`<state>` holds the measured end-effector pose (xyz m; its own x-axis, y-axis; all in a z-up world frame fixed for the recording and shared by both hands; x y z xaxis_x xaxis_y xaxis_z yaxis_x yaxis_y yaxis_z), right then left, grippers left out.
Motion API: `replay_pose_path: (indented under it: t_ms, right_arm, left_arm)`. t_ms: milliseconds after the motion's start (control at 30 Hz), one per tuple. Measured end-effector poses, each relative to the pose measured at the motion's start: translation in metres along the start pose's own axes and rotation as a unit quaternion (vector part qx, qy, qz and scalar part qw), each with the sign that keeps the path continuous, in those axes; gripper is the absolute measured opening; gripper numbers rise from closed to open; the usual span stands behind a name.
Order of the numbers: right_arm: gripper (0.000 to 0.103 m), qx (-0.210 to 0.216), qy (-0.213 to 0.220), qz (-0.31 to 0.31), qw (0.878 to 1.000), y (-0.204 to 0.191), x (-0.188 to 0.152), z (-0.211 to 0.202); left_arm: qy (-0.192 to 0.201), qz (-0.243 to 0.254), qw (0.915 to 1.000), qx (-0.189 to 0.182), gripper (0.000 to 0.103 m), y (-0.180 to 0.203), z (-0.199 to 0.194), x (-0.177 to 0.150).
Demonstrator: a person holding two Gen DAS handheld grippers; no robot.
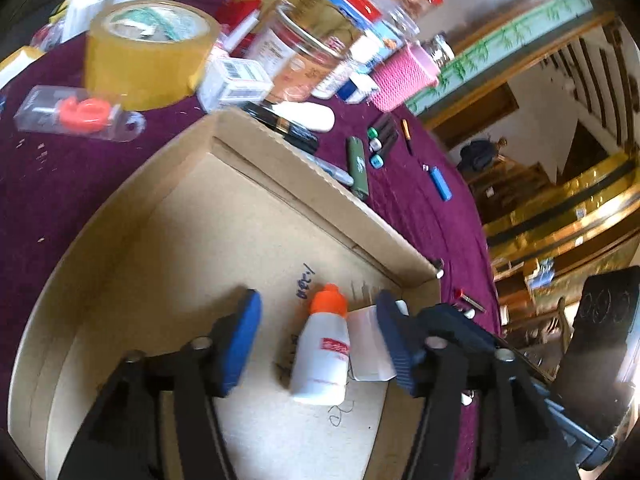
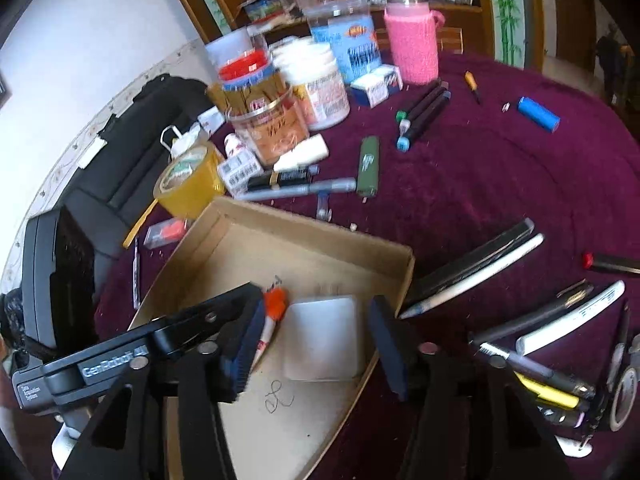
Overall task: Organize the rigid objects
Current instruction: 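Release the glue bottle into the box while the right tool drops the plug there, then withdraw both tools from the cardboard box back over the table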
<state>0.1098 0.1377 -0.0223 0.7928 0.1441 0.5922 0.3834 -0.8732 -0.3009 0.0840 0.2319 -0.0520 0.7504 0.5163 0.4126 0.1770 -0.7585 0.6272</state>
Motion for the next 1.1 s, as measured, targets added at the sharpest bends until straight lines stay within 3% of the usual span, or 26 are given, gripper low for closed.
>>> replay_pose_path:
  t_ms: [67, 333, 467, 567, 667, 733, 767, 833, 933, 1100]
  right_arm:
    - [0.072, -0.007, 0.016, -0.007, 1.0, -0.001, 0.004, -0.007]
    - [0.072, -0.001, 0.054, -0.007, 0.999, 0.001, -0.013, -0.052]
    - [0.072, -0.017, 0.082, -0.015, 0.996, 0.011, -0.029, -0.087]
    - [0.076, -0.035, 0.118, -0.016, 0.992, 0.025, -0.038, -0.115]
    - [0.077, -0.061, 0.159, -0.021, 0.985, 0.04, -0.041, -0.142]
    - [0.083, -0.08, 0.181, -0.03, 0.98, 0.047, -0.041, -0.155]
    - [0.086, -0.094, 0.198, -0.036, 0.975, 0.051, -0.043, -0.165]
    - [0.093, -0.113, 0.227, -0.043, 0.966, 0.057, -0.047, -0.181]
    - [0.097, -0.141, 0.266, -0.051, 0.952, 0.064, -0.056, -0.202]
    - [0.102, -0.174, 0.281, -0.064, 0.942, 0.077, -0.076, -0.214]
  left_arm:
    - [0.011, -0.009, 0.9999, -0.003, 0.071, -0.004, -0.005, -0.001]
    - [0.047, 0.001, 0.9982, 0.037, 0.071, -0.016, -0.025, -0.011]
    - [0.061, -0.002, 0.9976, 0.033, 0.071, -0.018, -0.035, -0.008]
    - [0.088, 0.019, 0.995, 0.043, 0.071, -0.006, -0.049, -0.004]
    - [0.115, 0.08, 0.9862, 0.087, 0.071, 0.017, -0.073, -0.013]
    - [0.151, 0.134, 0.968, 0.149, 0.076, 0.031, -0.095, -0.02]
    - [0.17, 0.155, 0.9565, 0.18, 0.083, 0.036, -0.107, -0.024]
    - [0.215, 0.179, 0.9297, 0.239, 0.085, 0.045, -0.135, -0.036]
    - [0.259, 0.189, 0.9059, 0.277, 0.089, 0.055, -0.162, -0.052]
    - [0.285, 0.22, 0.8799, 0.311, 0.09, 0.073, -0.179, -0.063]
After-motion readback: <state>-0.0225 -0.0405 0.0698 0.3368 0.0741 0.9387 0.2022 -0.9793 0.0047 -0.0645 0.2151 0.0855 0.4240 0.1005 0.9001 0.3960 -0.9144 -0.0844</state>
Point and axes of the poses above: each gripper's, at about its wrist camera, not at the fingertips, and z roughly the way its jaws point, y to its right, x to its top, the point moved 10 cm from there along z, roughly the way its jaws point, and after that the axes turned 3 degrees about y, right-handed, at the moved point
